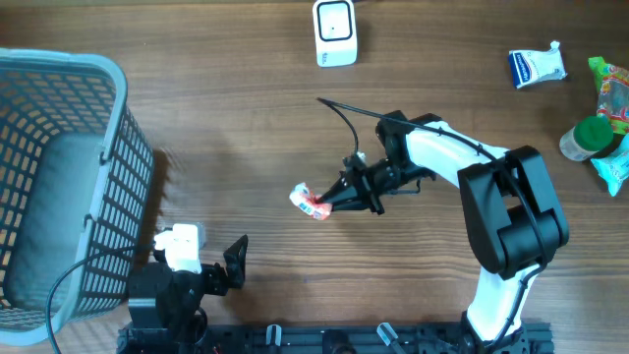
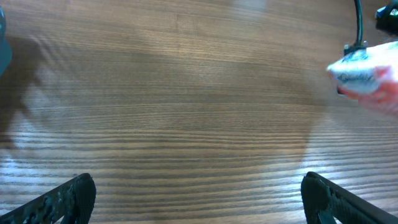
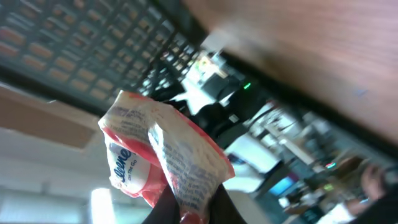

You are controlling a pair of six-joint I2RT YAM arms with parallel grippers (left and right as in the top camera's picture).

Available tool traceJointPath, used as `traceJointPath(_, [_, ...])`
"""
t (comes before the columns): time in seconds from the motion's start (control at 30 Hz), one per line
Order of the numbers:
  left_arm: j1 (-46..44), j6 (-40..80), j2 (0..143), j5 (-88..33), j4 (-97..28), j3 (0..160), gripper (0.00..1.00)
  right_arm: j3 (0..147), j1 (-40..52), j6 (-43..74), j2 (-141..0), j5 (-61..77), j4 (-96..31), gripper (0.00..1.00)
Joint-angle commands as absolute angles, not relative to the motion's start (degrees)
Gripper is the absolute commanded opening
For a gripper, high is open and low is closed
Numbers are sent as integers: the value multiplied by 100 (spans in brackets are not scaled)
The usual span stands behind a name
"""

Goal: Scan the item barcode
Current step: 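Lift red-white box with right gripper, then hold red-white box against the white scanner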

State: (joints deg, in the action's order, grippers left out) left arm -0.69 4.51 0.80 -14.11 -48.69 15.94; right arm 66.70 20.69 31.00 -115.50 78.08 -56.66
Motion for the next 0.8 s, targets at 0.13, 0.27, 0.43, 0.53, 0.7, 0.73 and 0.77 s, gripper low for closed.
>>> traceJointPath(0.13, [-58, 342, 38, -1496, -4853, 1594, 100, 8309, 2112, 2842, -10628, 3046, -4700, 4])
traceJointPath(0.27, [-58, 342, 38, -1498, -4853, 1594, 100, 8357, 2117, 2851, -10608, 1896, -2399, 5])
traceJointPath(0.43, [-58, 342, 38, -1498, -4856, 1594, 100, 8355, 2119, 2272, -10877, -615, -401, 5])
traceJointPath(0.53, [-58, 342, 38, -1498, -4856, 1594, 100, 8357, 2119, 2104, -11334, -687, 510, 5])
traceJointPath(0.7, [-58, 342, 38, -1498, -4853, 1594, 100, 8604, 2119, 2163, -12208, -797, 1780, 4])
traceJointPath(0.73, [-58, 342, 38, -1496, -4856, 1594, 100, 8744, 2119, 2158, -12352, -838, 1885, 4])
traceJointPath(0.77, [-58, 342, 38, -1498, -4853, 1594, 100, 8947, 2119, 2161, -12580, -921, 1981, 5])
